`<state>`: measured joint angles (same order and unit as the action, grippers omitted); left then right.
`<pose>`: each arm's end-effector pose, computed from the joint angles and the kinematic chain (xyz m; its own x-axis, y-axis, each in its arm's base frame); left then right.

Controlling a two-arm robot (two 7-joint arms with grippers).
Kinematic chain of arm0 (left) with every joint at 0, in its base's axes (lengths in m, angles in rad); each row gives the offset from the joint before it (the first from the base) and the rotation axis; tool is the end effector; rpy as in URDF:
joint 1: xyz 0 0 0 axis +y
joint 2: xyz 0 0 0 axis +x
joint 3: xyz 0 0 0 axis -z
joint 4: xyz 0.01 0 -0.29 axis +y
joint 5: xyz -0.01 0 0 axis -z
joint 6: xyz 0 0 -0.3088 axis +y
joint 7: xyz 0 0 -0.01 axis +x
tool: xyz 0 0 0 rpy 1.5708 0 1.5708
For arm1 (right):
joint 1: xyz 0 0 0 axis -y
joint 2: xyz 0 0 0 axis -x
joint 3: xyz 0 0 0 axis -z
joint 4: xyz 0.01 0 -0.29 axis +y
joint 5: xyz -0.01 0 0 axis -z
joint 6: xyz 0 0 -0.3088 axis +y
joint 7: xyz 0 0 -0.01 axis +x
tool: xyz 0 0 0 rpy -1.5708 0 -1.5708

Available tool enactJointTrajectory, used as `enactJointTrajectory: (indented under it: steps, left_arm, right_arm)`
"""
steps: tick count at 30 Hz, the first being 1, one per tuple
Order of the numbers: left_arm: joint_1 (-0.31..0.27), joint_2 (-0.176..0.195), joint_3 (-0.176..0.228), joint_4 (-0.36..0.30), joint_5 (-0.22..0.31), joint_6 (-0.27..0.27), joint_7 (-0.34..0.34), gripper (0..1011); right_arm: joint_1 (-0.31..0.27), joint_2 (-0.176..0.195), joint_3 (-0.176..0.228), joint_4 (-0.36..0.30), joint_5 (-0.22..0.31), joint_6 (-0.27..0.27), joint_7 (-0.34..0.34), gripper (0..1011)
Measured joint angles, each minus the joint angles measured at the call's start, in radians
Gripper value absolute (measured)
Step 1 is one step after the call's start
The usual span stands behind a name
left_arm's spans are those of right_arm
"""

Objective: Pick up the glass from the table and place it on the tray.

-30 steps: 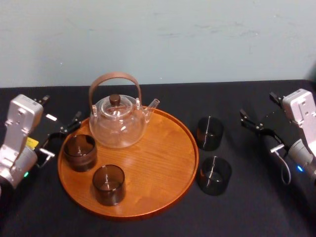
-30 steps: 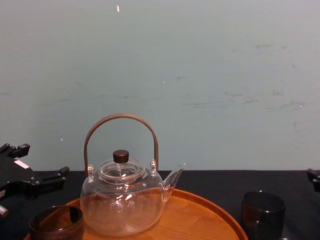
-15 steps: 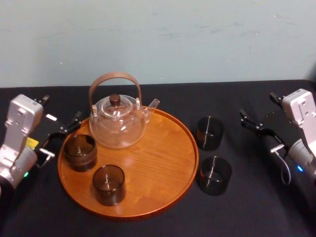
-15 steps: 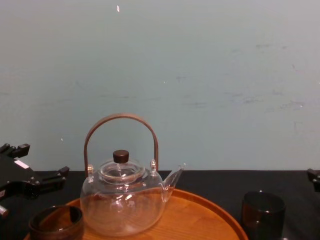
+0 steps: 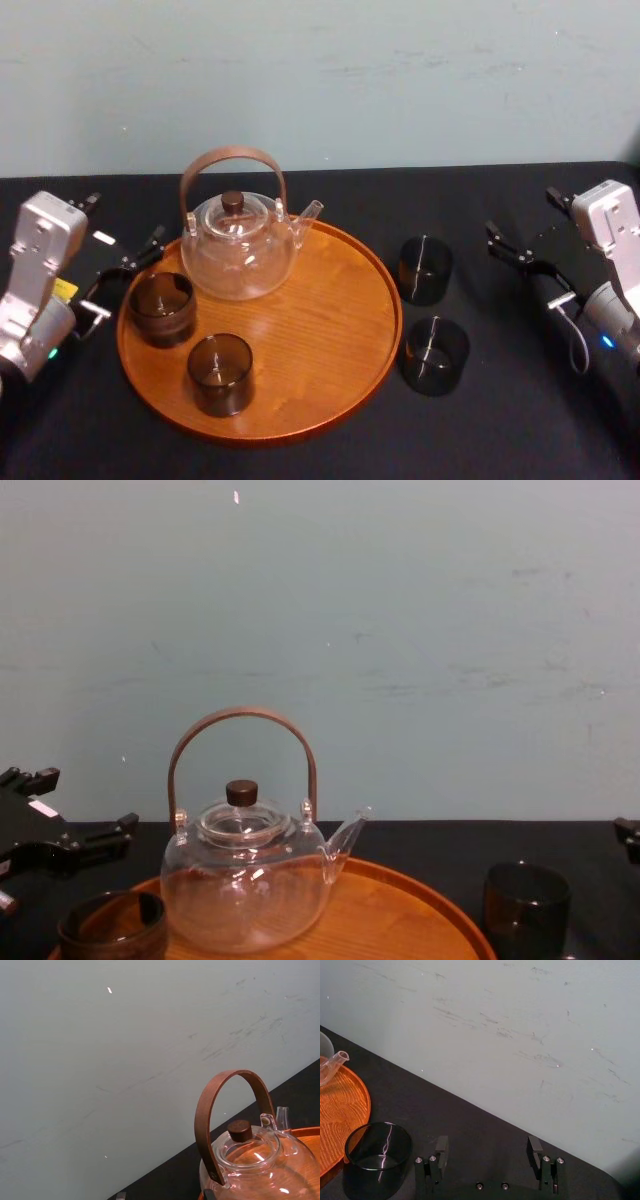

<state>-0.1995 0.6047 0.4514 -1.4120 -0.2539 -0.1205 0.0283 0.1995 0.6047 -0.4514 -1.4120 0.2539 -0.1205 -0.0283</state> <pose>0.3581 0.0827 -0.3023 0.2923 0.8803 0.3737 -0.9553 0.2873 0.0703 0.3581 -0.0827 -0.3023 0.2923 -0.8803 0.3737 0.9553 0.2873 -0.0703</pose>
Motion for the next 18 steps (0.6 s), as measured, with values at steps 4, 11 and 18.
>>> enactJointTrajectory:
  steps: [4, 11, 18]
  left_arm:
    - [0.000, 0.000, 0.000, 0.000, 0.000, 0.000, 0.000, 1001]
    - [0.000, 0.000, 0.000, 0.000, 0.000, 0.000, 0.000, 1001]
    - [0.000, 0.000, 0.000, 0.000, 0.000, 0.000, 0.000, 1001]
  right_arm:
    - [0.000, 0.000, 0.000, 0.000, 0.000, 0.000, 0.000, 1002]
    - [0.000, 0.000, 0.000, 0.000, 0.000, 0.000, 0.000, 1002]
    - [0.000, 0.000, 0.000, 0.000, 0.000, 0.000, 0.000, 1002]
